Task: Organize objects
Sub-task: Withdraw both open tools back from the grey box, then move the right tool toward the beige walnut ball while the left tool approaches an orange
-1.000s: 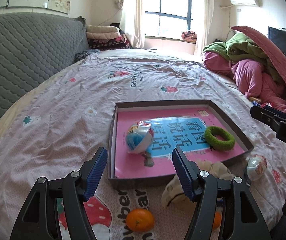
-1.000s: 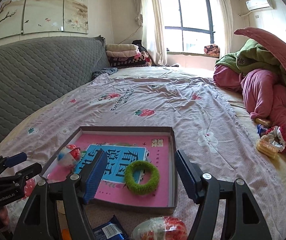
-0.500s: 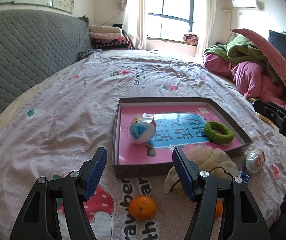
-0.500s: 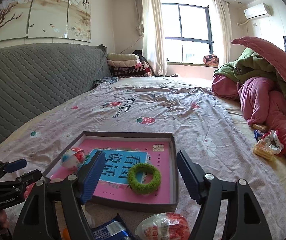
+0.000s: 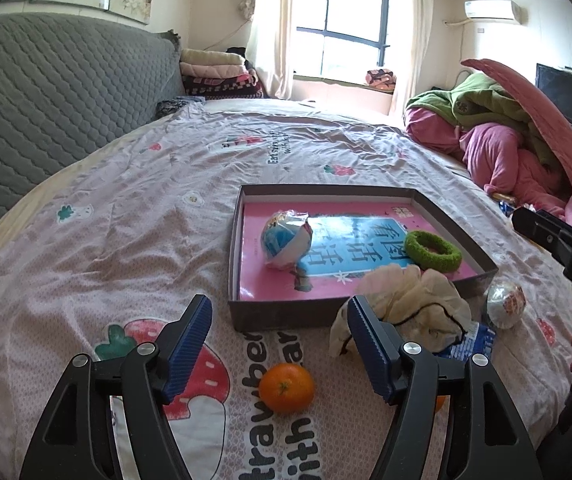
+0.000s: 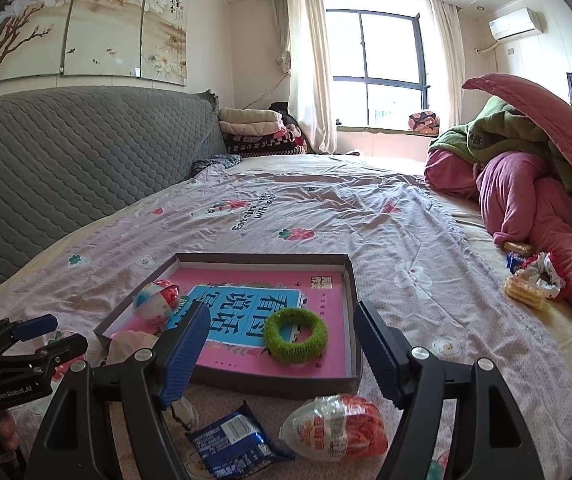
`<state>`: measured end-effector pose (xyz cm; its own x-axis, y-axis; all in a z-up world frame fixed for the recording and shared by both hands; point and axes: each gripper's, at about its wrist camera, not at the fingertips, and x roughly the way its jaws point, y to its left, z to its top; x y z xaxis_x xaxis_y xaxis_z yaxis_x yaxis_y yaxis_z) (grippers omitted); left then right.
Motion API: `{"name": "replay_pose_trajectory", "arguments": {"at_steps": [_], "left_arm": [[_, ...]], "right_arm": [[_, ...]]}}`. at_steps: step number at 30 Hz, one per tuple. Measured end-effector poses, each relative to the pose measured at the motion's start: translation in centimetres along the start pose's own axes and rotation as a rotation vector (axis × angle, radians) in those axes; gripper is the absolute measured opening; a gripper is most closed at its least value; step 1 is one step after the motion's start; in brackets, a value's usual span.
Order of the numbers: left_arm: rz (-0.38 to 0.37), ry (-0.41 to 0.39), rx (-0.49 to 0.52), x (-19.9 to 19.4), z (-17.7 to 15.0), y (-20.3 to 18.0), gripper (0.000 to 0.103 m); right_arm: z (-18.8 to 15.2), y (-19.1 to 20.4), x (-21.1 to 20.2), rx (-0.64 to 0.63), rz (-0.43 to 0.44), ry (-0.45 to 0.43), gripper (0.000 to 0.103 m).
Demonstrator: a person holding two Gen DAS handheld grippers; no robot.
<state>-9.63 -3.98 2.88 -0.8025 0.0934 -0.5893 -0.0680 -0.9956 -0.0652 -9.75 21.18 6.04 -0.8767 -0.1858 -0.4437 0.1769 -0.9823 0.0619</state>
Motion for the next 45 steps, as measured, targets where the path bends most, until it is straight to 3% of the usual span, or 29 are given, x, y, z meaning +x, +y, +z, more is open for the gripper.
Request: {"name": "replay_pose_trajectory", "arguments": {"at_steps": [8, 27, 45], "left_arm": [[0.001, 0.000, 0.009, -0.7, -1.3, -0.2, 0.072], [0.005, 0.039, -0.006, -2.1, -4.0, 0.0, 0.072], [0.003, 0.064, 0.020, -3.2, -5.6, -0.6, 0.072]], "right_arm": [[-1.0, -0.1, -1.0, 0.027, 0.023, 0.011, 0.079], [-4.2, 1.7, -3.6, -0.008, 0.013, 0.034, 0.079], [-7.7, 5.4, -4.2, -0.101, 0.046, 0.121, 0.079]]}}
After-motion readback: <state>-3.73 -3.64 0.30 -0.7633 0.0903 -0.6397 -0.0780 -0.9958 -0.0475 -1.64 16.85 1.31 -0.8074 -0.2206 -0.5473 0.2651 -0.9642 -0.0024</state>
